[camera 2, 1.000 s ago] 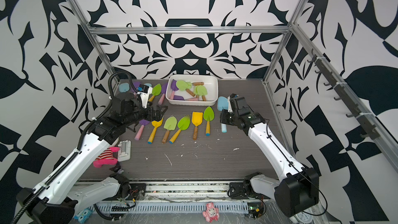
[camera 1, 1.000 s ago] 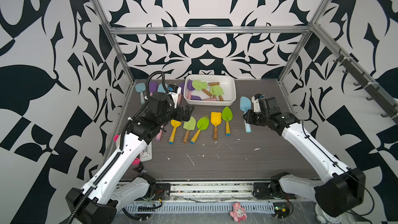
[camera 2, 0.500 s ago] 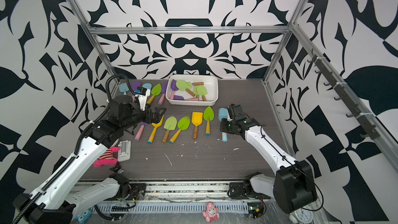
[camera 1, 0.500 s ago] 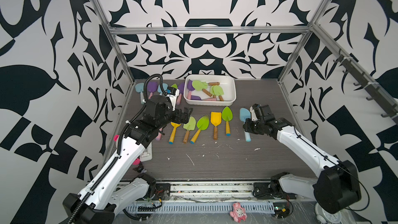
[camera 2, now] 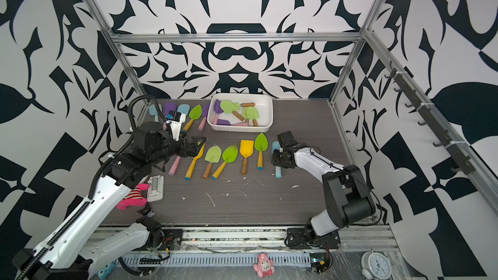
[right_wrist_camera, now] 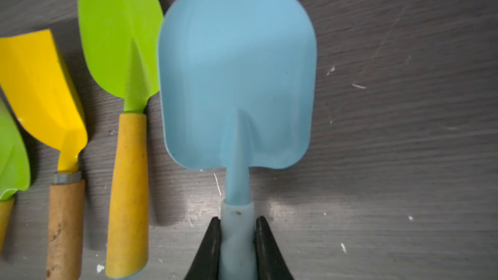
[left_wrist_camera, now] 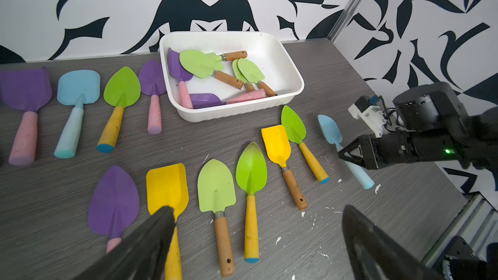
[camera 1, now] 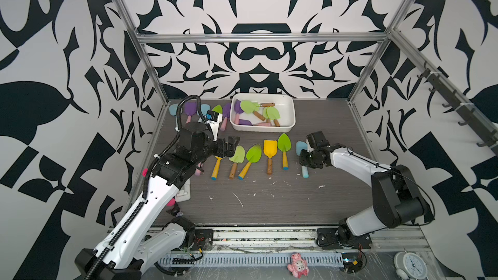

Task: Take the shovel out of the storage box
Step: Place the shovel at the center of the board.

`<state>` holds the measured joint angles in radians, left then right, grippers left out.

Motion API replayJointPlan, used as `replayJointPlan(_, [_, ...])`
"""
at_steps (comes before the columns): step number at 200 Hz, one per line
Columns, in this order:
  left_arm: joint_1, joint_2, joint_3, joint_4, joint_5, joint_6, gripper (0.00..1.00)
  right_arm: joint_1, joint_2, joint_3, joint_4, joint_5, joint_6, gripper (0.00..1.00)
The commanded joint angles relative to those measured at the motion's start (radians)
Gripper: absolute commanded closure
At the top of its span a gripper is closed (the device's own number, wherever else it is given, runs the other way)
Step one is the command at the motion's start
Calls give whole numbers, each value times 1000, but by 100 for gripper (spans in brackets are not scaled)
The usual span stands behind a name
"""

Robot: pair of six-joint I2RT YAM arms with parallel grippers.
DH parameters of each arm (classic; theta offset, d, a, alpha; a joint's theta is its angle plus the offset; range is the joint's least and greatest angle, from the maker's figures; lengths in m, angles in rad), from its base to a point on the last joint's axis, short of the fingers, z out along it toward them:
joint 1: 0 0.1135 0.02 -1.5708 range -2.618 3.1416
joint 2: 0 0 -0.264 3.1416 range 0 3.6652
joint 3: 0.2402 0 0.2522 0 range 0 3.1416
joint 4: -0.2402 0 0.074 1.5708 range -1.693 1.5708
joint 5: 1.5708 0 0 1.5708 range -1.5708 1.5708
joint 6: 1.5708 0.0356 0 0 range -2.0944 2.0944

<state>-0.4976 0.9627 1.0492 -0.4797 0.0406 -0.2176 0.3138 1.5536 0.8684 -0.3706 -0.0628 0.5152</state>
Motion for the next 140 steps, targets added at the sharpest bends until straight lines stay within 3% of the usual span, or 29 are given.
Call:
replayJointPlan(1, [-1, -28, -15, -25, -15, -13, 1, 4, 35, 79, 55, 26, -23, 100])
replayJointPlan(77, [-1, -61, -30, -38, -33, -20, 0, -6, 228, 228, 27, 50, -66, 100])
replayJointPlan(140, [-2, -81, -44, -47, -44, -19, 1, -11, 296, 298, 1, 57, -64, 100])
